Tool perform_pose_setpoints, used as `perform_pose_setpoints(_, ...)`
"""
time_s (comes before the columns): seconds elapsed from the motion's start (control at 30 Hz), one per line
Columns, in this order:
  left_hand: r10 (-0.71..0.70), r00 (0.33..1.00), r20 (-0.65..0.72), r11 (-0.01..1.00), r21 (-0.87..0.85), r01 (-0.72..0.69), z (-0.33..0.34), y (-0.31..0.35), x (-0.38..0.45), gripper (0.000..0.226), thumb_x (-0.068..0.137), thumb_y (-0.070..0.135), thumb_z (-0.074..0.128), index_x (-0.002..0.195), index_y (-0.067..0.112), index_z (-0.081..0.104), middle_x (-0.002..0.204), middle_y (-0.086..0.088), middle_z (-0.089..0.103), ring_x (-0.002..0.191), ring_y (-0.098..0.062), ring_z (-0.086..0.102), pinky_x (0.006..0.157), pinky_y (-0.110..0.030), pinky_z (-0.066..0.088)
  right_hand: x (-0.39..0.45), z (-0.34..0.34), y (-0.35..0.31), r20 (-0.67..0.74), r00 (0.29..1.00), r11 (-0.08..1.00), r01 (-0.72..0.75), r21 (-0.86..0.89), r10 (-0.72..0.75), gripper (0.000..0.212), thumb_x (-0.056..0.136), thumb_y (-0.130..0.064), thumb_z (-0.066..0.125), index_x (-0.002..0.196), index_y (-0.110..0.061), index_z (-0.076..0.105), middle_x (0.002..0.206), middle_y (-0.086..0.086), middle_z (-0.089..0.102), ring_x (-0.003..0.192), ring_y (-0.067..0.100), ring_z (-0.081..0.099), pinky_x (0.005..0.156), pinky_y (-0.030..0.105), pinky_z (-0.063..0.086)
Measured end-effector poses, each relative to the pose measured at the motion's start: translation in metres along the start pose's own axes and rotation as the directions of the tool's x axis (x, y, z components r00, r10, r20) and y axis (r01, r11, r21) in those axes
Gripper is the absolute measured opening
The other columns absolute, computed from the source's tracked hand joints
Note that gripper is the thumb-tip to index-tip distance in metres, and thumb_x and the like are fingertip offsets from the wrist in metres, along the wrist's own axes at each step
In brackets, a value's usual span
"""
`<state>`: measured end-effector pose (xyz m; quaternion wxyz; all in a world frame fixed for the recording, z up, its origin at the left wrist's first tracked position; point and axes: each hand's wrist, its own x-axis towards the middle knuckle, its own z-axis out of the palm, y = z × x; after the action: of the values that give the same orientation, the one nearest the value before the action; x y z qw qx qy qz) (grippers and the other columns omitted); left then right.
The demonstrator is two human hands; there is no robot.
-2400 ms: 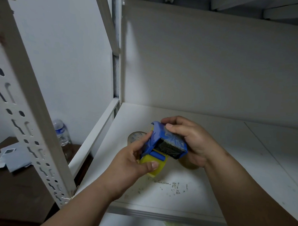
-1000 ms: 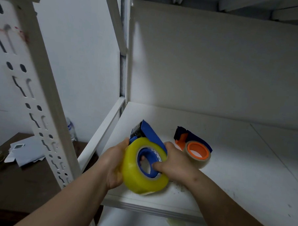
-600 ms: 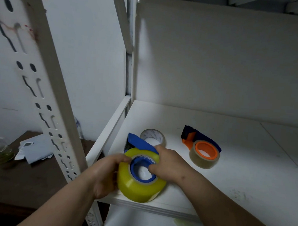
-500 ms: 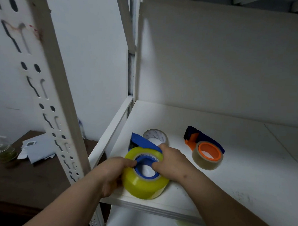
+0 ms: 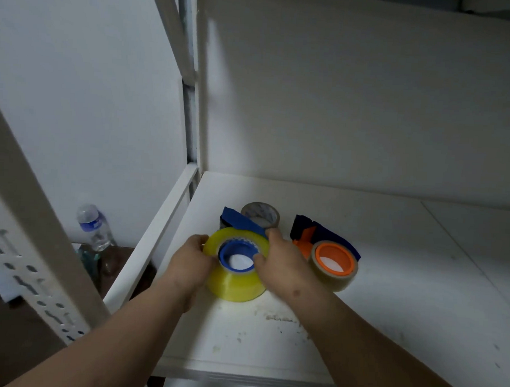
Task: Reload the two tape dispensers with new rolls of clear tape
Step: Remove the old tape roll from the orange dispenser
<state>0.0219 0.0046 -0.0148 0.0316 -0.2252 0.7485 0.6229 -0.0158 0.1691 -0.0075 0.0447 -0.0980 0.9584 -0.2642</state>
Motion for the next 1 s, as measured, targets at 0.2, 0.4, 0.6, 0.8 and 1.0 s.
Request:
perform_pose_setpoints(0.2,0.255,0.956,-0.147,0.94,0.269,-0.21,0.012,0.015,0.008,0.06,0.09,0.003,0.056,0.145,0.018,0.042,0.15,-0.011,0.046,0.134,-0.032,0.046,0.107,-0.044,0.044,0.001,-0.022,0.009,-0.218,0.959,0.977,0.153,-0.148,-0.183,0.03,0.088,-0.032,0.046,0.113,-0.016,0.053,0.104,0.008,0.062,0.094,0.029,0.057,0.077,0.041,0.051)
perform_pose_setpoints(0.4,0.534,0.84,-0.095,0.732,0.548,-0.403,0.033,0.038,-0.008,0.047,0.085,0.018,0.062,0.131,0.022,0.057,0.139,-0.004,0.055,0.126,-0.032,0.045,0.098,-0.041,0.039,-0.005,-0.054,0.056,-0.405,0.913,0.916,-0.126,-0.381,-0.043,0.02,0.076,-0.032,0.051,0.085,-0.016,0.059,0.084,0.004,0.06,0.08,0.028,0.055,0.07,0.034,0.042)
perform_pose_setpoints(0.6,0.567,0.823,0.042,0.699,0.504,-0.507,0.059,0.045,-0.021,0.042,0.087,0.019,0.064,0.128,0.016,0.06,0.132,-0.008,0.058,0.116,-0.03,0.049,0.093,-0.038,0.046,-0.017,-0.037,0.09,-0.094,0.988,0.91,-0.15,-0.388,0.122,0.007,0.078,-0.037,0.049,0.08,-0.03,0.052,0.074,-0.011,0.055,0.082,0.013,0.052,0.096,0.037,0.02)
perform_pose_setpoints(0.8,0.48,0.861,0.168,0.812,0.288,-0.508,0.08,0.043,-0.036,0.026,0.093,0.023,0.061,0.119,0.023,0.062,0.103,0.011,0.064,0.088,-0.005,0.06,0.07,-0.006,0.044,-0.024,-0.039,0.093,-0.188,0.979,0.95,-0.129,-0.286,0.077,0.006,0.088,-0.033,0.051,0.091,-0.03,0.046,0.075,-0.012,0.05,0.089,0.02,0.056,0.099,0.04,0.028)
perform_pose_setpoints(1.0,0.089,0.943,0.321,0.994,-0.083,-0.066,0.107,0.05,-0.052,0.034,0.096,0.041,0.056,0.122,0.019,0.058,0.115,-0.003,0.066,0.105,-0.018,0.062,0.084,-0.031,0.054,-0.04,-0.071,0.071,-0.1,0.99,0.873,-0.038,0.486,0.098,0.015,0.091,-0.03,0.057,0.104,-0.025,0.062,0.093,-0.003,0.069,0.087,0.019,0.065,0.07,0.027,0.05)
